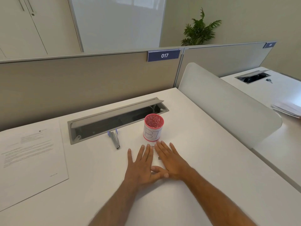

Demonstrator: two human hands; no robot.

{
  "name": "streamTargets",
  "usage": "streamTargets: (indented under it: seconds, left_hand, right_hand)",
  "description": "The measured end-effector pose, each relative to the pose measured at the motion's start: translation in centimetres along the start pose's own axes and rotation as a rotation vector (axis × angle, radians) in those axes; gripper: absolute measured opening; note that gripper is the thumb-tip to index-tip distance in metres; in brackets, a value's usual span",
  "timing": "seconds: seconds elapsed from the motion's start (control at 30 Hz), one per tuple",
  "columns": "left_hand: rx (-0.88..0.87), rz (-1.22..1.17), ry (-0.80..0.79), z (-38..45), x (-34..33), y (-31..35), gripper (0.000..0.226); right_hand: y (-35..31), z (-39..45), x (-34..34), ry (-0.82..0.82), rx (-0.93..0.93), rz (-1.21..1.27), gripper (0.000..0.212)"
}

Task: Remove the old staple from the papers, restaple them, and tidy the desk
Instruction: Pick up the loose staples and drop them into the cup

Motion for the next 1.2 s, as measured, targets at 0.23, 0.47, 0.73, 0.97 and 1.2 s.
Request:
streamTargets:
  seconds: [0.23,0.47,0.73,0.97,1.2]
  left_hand:
    - [-0.148,-0.022,0.003,-1.1,0.1,0.6,0.112]
    - [-0.020,-0.375,0.162,-0.7,2.0,-1.9,0.100]
    - [0.141,-0.429,0.114,0.9,2.0,-1.6,0.052]
    - [0.185,-0.434,0.076,1.6,1.8,-0.4,0.039]
    - [0.193,-0.452,0.062,1.8,1.7,-0.2,0.056]
  right_hand:
    - [-0.8,-1.4,0.6,0.109,0.112,0.114,0.079]
    - [2.0,-2.1,3.6,0.262,-0.097,0.419,0.057]
    - [-3.0,0.1,3.0,-0.045,0.031,-0.012,0.027]
    - [-3.0,0.9,3.7,-0.050,-0.032,-0.021,0.019]
    - [0.1,0.2,7.2,0.105,-0.231,0.349,0.025]
Point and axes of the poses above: each hand's wrist, its own z-axis towards the middle knuckle, its own x-axis out of the back of the hand, y = z × x, the point moved 10 cm from there along z, towards the middle knuckle
